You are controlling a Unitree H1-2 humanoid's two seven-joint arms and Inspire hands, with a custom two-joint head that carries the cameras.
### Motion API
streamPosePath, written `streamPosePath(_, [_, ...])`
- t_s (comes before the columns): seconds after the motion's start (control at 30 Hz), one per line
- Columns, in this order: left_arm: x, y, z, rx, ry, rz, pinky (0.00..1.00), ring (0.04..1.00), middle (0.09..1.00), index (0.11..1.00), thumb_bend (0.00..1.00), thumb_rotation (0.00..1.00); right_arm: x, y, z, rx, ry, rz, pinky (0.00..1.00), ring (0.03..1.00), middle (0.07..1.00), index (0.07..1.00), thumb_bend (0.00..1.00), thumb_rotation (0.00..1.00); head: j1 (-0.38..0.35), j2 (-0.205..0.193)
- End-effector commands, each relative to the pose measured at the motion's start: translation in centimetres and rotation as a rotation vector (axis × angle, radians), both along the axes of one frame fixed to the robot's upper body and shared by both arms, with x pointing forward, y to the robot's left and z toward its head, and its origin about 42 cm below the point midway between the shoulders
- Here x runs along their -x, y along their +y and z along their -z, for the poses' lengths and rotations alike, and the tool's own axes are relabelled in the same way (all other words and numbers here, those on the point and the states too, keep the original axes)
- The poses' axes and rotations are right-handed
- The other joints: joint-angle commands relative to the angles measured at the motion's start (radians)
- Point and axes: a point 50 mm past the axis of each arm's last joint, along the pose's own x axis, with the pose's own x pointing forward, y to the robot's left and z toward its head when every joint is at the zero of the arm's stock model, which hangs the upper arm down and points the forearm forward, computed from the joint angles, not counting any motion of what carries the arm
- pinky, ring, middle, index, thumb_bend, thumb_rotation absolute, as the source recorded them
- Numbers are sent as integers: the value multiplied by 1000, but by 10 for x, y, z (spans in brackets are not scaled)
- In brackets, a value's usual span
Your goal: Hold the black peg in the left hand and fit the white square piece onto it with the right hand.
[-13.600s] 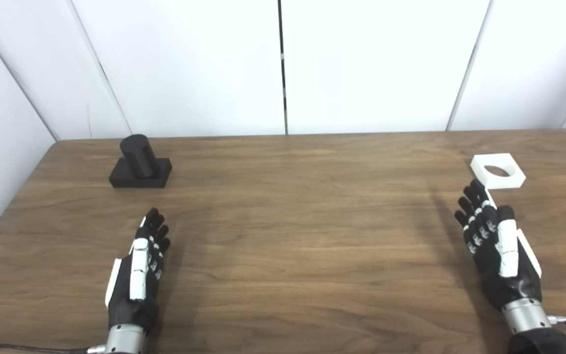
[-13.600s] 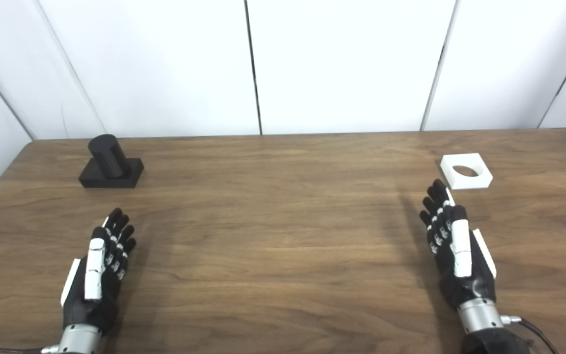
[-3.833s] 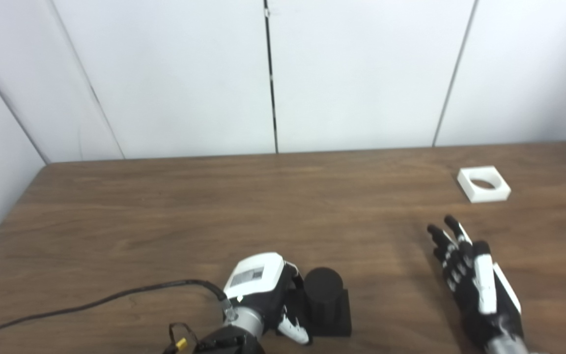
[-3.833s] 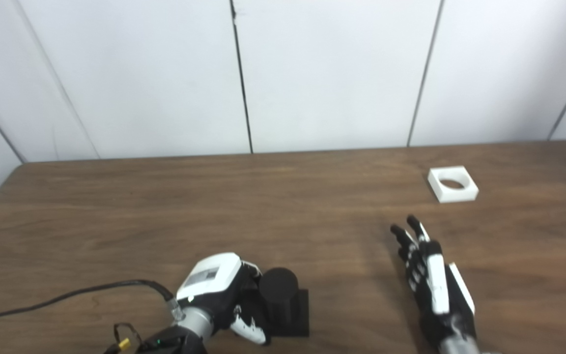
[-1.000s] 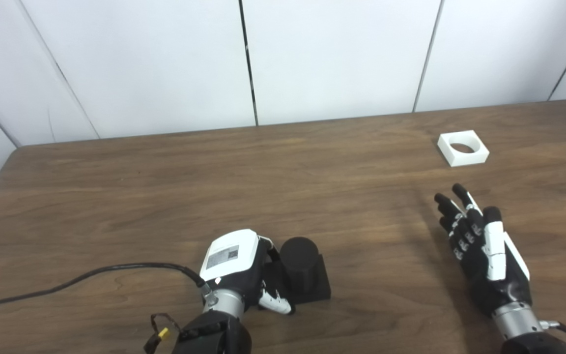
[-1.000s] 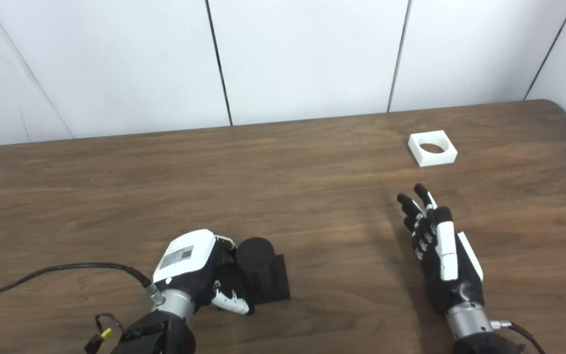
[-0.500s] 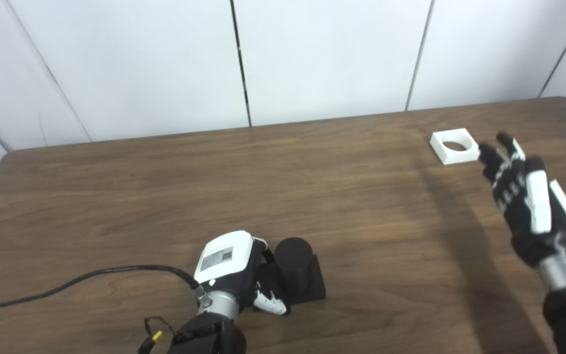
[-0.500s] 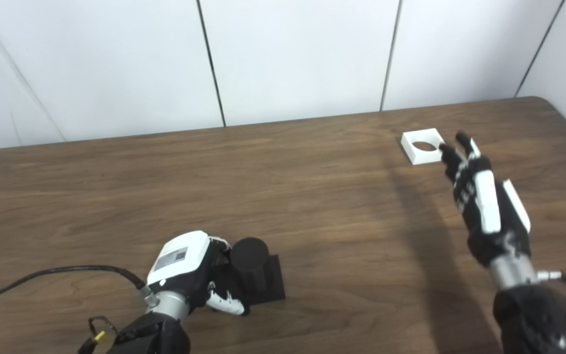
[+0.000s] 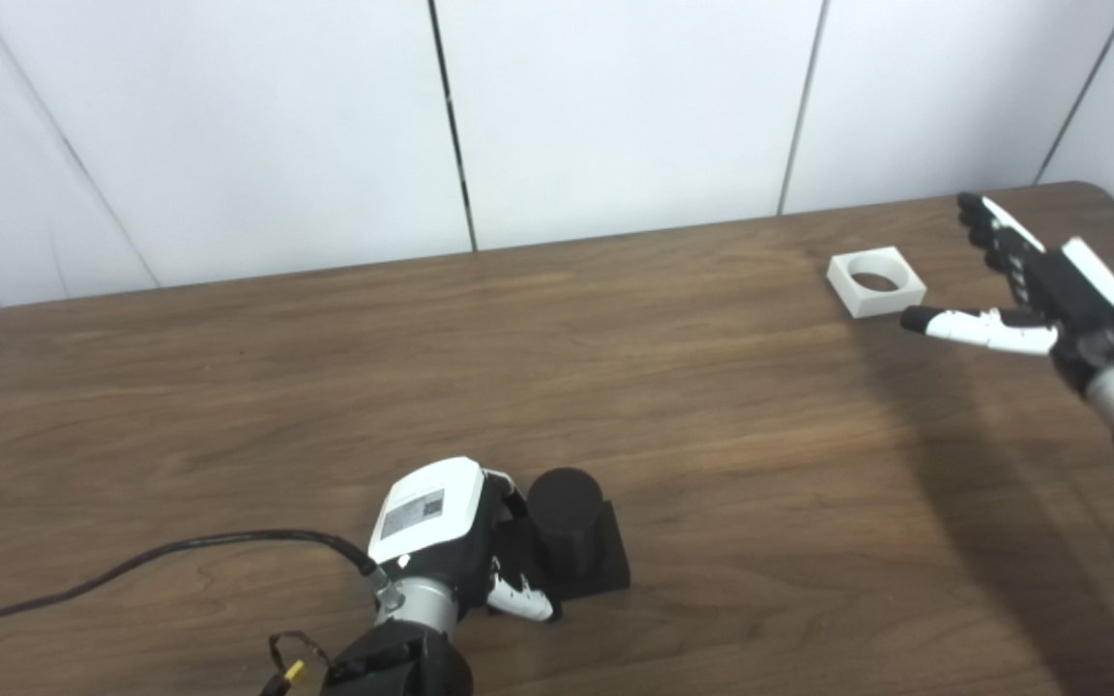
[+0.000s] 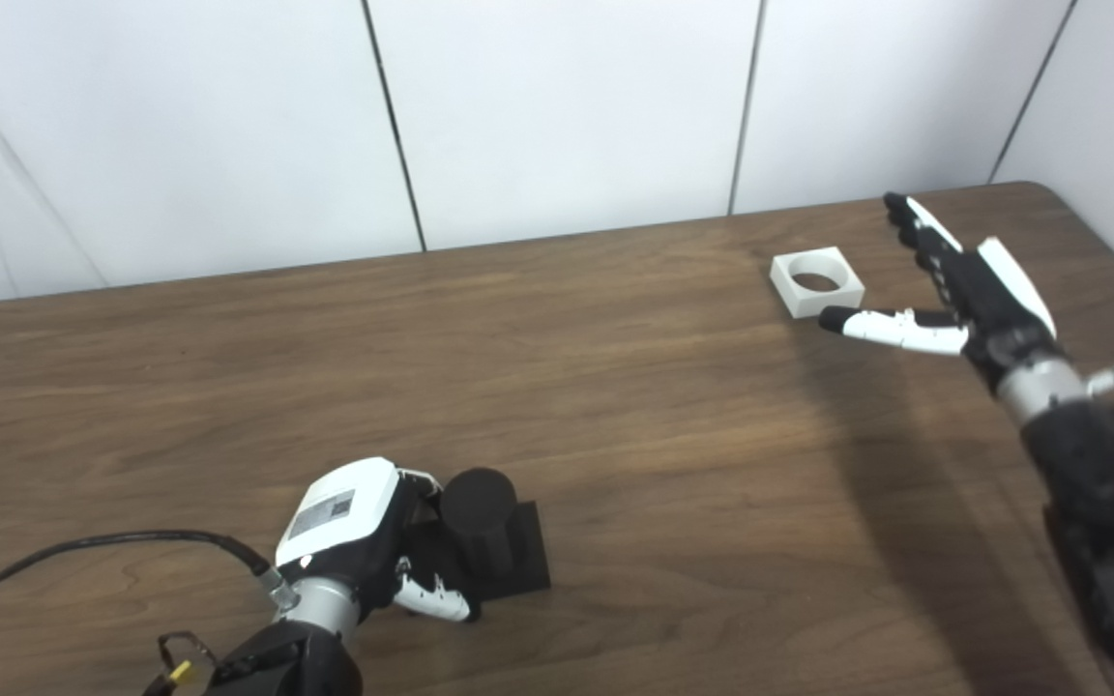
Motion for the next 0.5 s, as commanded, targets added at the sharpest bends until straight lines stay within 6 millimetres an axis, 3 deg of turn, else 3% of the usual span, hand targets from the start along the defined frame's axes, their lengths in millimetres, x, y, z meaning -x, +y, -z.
streamPosePath(0.0, [0, -10, 12, -2, 65, 43, 1000, 942, 852, 484, 523, 54, -17, 3, -34, 147, -48, -51, 808, 951, 990, 961, 941, 314, -3, 0])
streamPosePath(0.2, [-1, -7, 14, 2, 71, 35, 1000, 943, 850, 484, 523, 55, -55, 3, -57, 344, 50, -35, 896, 990, 1000, 941, 999, 281, 1, -6])
streamPosePath(0.47, [-2, -5, 16, 0, 71, 34, 1000, 945, 852, 485, 522, 55, -103, 2, -74, 507, 148, -13, 867, 1000, 1000, 931, 1000, 241, 2, -11])
